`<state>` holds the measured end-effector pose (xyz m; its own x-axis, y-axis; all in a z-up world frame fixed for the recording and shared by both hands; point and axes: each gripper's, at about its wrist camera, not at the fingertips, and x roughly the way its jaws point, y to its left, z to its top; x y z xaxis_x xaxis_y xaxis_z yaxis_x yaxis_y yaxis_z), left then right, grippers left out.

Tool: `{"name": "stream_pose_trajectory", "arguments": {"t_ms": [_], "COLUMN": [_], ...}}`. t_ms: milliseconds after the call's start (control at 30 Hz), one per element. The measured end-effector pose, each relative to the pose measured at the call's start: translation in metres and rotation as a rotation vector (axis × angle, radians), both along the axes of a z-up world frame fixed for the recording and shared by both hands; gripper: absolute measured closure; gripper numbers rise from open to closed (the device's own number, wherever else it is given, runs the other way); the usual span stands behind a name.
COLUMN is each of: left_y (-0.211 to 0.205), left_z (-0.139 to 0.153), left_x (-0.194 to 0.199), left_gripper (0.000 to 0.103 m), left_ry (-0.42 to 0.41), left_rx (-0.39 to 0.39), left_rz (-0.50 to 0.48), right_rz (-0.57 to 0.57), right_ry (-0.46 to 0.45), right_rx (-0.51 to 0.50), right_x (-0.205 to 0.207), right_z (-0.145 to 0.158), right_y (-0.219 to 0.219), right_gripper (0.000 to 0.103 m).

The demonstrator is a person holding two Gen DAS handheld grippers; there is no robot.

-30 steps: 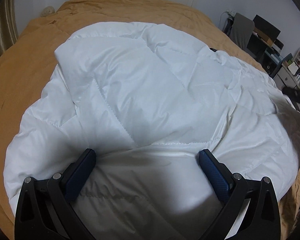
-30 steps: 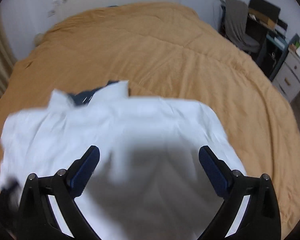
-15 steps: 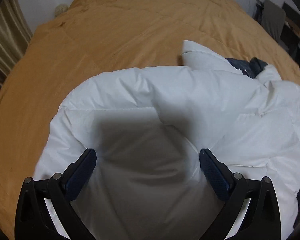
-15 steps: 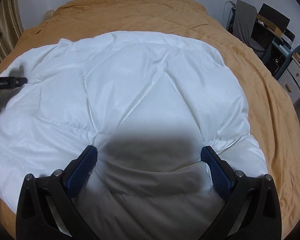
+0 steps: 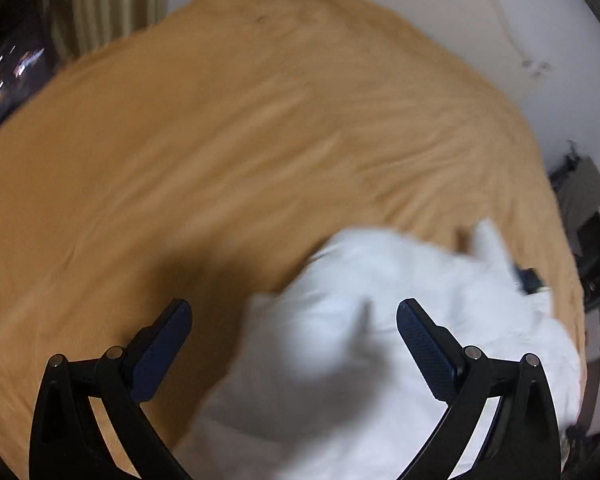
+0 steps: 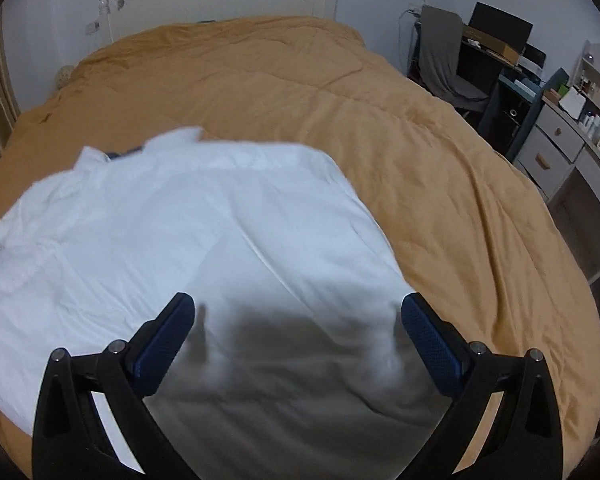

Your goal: Fold large clothes

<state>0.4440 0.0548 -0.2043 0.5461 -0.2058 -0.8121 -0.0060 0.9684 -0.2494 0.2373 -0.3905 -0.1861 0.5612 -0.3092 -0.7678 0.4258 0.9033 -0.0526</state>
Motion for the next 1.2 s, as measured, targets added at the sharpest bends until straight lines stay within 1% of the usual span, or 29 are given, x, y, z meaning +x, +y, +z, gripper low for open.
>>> {"name": "stream_pose_trajectory", "arguments": {"t_ms": [67, 133, 200, 233, 267, 300, 333, 367, 400, 433, 467, 500, 567, 600, 633, 667, 733, 800, 833, 867, 900, 933, 967, 1000, 1033, 1067, 1100, 1167, 1200], "left_y": [-0.042, -0.084, -0.119, -0.131, -0.134, -0.131, -0.119, -0.106, -0.096, -0.083, -0.069, -0.053, -0.026, -0.016, -0.011, -0.009, -0.011, -0.019, -0.024, -0.024, -0.024, -0.021, -0.016, -0.012, -0.004, 0.011, 0.031, 0.08, 0.102], "left_z": [0.02, 0.015, -0.005, -0.023, -0.041, -0.056, -0.062, -0.064, -0.065, -0.065, -0.064, -0.062, -0.048, -0.034, -0.017, 0.001, 0.019, 0.019, 0.011, -0.002, -0.014, -0.032, -0.046, -0.05, -0.052, -0.052, -0.055, -0.06, -0.061], "left_x": [0.005, 0.017, 0.026, 0.033, 0.036, 0.039, 0.038, 0.038, 0.04, 0.043, 0.047, 0.052, 0.052, 0.043, 0.031, 0.016, -0.021, -0.063, -0.079, -0.086, -0.09, -0.089, -0.087, -0.086, -0.081, -0.072, -0.063, -0.043, -0.042], "left_gripper": [0.0, 0.0, 0.0, 0.0, 0.0, 0.0, 0.0, 0.0, 0.0, 0.0, 0.0, 0.0, 0.0, 0.002, 0.002, 0.001, 0.0, 0.0, 0.0, 0.0, 0.0, 0.0, 0.0, 0.0, 0.0, 0.0, 0.0, 0.0, 0.0], "left_ry": [-0.056, -0.042, -0.004, 0.039, 0.08, 0.104, 0.098, 0.079, 0.072, 0.07, 0.083, 0.101, 0.098, 0.061, 0.006, -0.056, -0.129, -0.167, -0.158, -0.134, -0.102, -0.049, -0.03, -0.061, -0.08, -0.058, -0.021, 0.088, 0.126], "left_rx": [0.078, 0.196, 0.302, 0.372, 0.416, 0.412, 0.368, 0.352, 0.359, 0.391, 0.39, 0.363, 0.329, 0.328, 0.316, 0.279, 0.222, 0.152, 0.151, 0.147, 0.133, 0.124, 0.121, 0.13, 0.156, 0.139, 0.08, -0.067, -0.155], "left_rz": [-0.114, -0.212, -0.281, -0.294, -0.296, -0.295, -0.28, -0.251, -0.238, -0.207, -0.174, -0.143, -0.075, -0.042, -0.045, -0.086, -0.177, -0.281, -0.32, -0.328, -0.317, -0.307, -0.311, -0.313, -0.287, -0.236, -0.185, -0.045, 0.008], "right_rz": [0.023, 0.051, 0.046, 0.039, 0.013, 0.001, -0.008, -0.03, -0.058, -0.103, -0.148, -0.182, -0.251, -0.248, -0.227, -0.185, -0.086, 0.009, 0.024, 0.025, 0.033, 0.047, 0.048, 0.041, 0.036, 0.002, -0.047, -0.133, -0.175], "right_ry": [0.023, 0.076, 0.162, 0.204, 0.264, 0.299, 0.312, 0.298, 0.282, 0.272, 0.269, 0.264, 0.234, 0.195, 0.136, 0.072, -0.02, -0.034, -0.02, 0.016, 0.047, 0.078, 0.12, 0.133, 0.115, 0.099, 0.083, 0.06, 0.05], "right_rx": [0.023, 0.011, -0.011, -0.02, -0.038, -0.037, -0.013, 0.029, 0.063, 0.106, 0.134, 0.146, 0.147, 0.154, 0.163, 0.172, 0.171, 0.133, 0.096, 0.055, 0.046, 0.046, 0.02, -0.012, -0.012, 0.015, 0.042, 0.105, 0.127], "right_x": [0.041, 0.088, 0.127, 0.14, 0.152, 0.155, 0.155, 0.148, 0.14, 0.131, 0.122, 0.114, 0.088, 0.075, 0.058, 0.042, 0.005, -0.025, -0.036, -0.047, -0.05, -0.055, -0.059, -0.063, -0.069, -0.074, -0.079, -0.096, -0.106], "right_z": [0.005, 0.0, -0.016, -0.027, -0.042, -0.054, -0.063, -0.064, -0.064, -0.063, -0.062, -0.06, -0.048, -0.039, -0.025, -0.012, 0.009, 0.014, 0.01, 0.0, -0.012, -0.025, -0.04, -0.051, -0.057, -0.059, -0.058, -0.052, -0.048], "right_y": [0.007, 0.015, 0.019, 0.022, 0.016, 0.011, -0.001, -0.014, -0.027, -0.045, -0.06, -0.072, -0.09, -0.091, -0.087, -0.077, -0.047, -0.015, -0.002, 0.012, 0.015, 0.018, 0.02, 0.016, 0.009, -0.002, -0.015, -0.04, -0.05], "right_gripper": [0.0, 0.0, 0.0, 0.0, 0.0, 0.0, 0.0, 0.0, 0.0, 0.0, 0.0, 0.001, 0.001, 0.004, 0.008, 0.01, 0.009, 0.008, 0.007, 0.005, 0.005, 0.005, 0.005, 0.005, 0.005, 0.005, 0.004, 0.004, 0.003]}}
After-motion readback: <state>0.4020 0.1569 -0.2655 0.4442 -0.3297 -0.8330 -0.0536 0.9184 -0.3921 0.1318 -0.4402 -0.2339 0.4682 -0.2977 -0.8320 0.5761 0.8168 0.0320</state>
